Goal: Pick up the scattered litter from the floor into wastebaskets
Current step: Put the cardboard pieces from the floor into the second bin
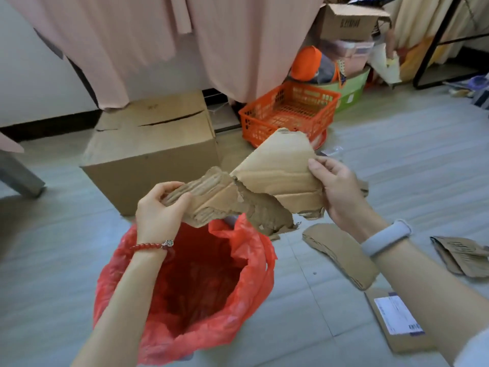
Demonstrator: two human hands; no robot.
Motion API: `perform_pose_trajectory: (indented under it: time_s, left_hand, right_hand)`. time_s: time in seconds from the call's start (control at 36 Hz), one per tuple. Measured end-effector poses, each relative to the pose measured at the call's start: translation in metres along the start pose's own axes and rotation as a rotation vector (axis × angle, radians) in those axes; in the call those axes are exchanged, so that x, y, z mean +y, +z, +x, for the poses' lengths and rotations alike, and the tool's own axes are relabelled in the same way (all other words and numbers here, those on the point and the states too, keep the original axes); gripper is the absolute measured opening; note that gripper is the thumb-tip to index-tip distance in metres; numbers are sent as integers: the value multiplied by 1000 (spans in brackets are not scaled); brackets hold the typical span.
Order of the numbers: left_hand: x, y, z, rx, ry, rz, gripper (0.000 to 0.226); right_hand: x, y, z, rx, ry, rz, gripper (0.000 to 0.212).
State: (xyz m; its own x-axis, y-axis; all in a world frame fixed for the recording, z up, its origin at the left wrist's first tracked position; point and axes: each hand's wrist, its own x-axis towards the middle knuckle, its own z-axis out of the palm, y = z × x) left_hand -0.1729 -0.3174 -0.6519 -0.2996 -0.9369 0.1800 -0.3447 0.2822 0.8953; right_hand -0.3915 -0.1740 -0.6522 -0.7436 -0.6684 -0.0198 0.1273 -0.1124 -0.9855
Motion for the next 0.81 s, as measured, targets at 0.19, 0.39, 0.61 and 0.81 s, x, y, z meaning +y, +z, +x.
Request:
perform_pose_trajectory:
  time_s: [0.19,0.39,0.61,0.81]
  left_hand:
    - [-51,-63,-9,-60,-206,190,11]
    - [-77,-61,-15,-58,-130,517,20]
    - [-37,31,-35,-174,233,353,19]
    - [0,155,-76,-557,451,408,27]
  right_hand:
    - [11,83,-23,-281,-124,-488,18]
    - [38,109,-42,-456,-81,-642,21]
    - [37,37,-26,-177,-98,-573,23]
    - [62,-90,-20,6,165,-684,22]
